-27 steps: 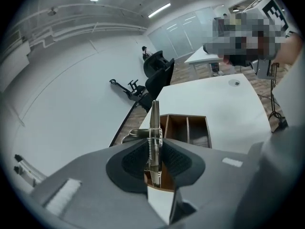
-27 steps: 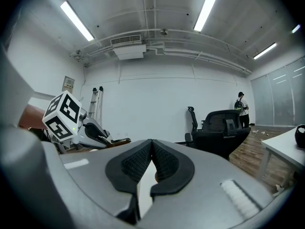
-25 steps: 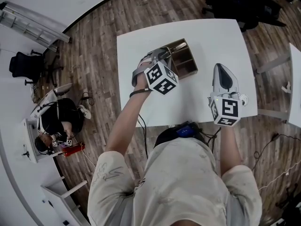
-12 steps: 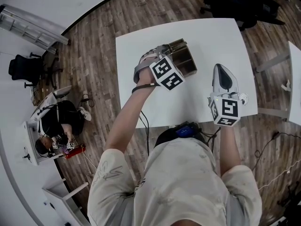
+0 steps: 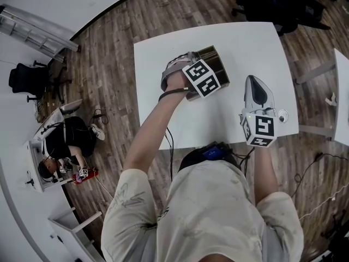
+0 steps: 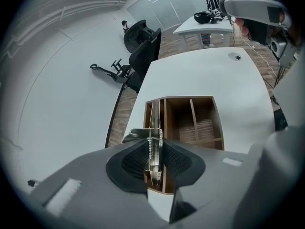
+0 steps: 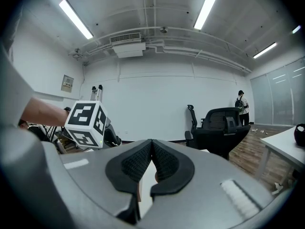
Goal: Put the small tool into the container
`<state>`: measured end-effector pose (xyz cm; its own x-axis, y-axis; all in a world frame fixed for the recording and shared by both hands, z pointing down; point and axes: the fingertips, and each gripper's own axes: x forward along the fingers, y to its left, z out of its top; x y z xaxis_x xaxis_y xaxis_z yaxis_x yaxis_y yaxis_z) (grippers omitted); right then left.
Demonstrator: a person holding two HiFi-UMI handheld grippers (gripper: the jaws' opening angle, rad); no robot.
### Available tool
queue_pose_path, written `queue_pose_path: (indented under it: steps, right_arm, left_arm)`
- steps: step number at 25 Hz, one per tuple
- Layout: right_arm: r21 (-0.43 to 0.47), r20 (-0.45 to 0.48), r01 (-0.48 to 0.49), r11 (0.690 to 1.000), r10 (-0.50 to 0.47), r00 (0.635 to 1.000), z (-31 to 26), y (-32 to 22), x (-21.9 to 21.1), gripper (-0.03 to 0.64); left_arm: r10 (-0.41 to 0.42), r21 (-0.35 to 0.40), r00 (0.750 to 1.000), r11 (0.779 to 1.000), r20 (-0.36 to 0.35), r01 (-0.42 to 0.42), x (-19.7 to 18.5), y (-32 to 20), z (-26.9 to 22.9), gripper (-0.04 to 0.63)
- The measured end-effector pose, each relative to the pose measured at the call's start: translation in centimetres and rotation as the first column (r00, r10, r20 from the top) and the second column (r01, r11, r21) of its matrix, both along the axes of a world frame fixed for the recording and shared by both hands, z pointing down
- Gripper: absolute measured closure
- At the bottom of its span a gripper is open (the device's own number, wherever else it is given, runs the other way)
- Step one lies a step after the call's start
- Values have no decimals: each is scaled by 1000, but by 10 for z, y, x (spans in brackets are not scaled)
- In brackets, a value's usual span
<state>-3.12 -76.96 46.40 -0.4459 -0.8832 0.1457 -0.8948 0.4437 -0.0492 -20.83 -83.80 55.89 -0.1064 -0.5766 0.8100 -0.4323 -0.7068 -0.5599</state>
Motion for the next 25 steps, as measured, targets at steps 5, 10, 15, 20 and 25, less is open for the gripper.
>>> queue_pose_path:
  steps: [5,10,15,20,25]
  right_arm:
    - [-1,-5,-10,1000,10,1000,2,1,6,612]
    - [-4,-7,-12,1000,12,1000,4,0,10,612]
    - [-3,-8,-7,1000,7,1000,3,2,11,612]
    - [-3,-9,-7,1000,7,1000,2,4,9,612]
    - [-2,-12,-4,1000,4,1000,2,6,6,612]
  left_arm:
    - [5,-29,1000,1000,12,-4,2,1,11,489]
    - [0,-33,1000,999,23,1,2,-2,16,488]
    - [5,-29,999,1000,33,-4,2,-1,16,486]
    - [21,-8,999,1000,24,-21,2,0,13,483]
    - [22,14,1000,1000,9,-22,2,2,9,476]
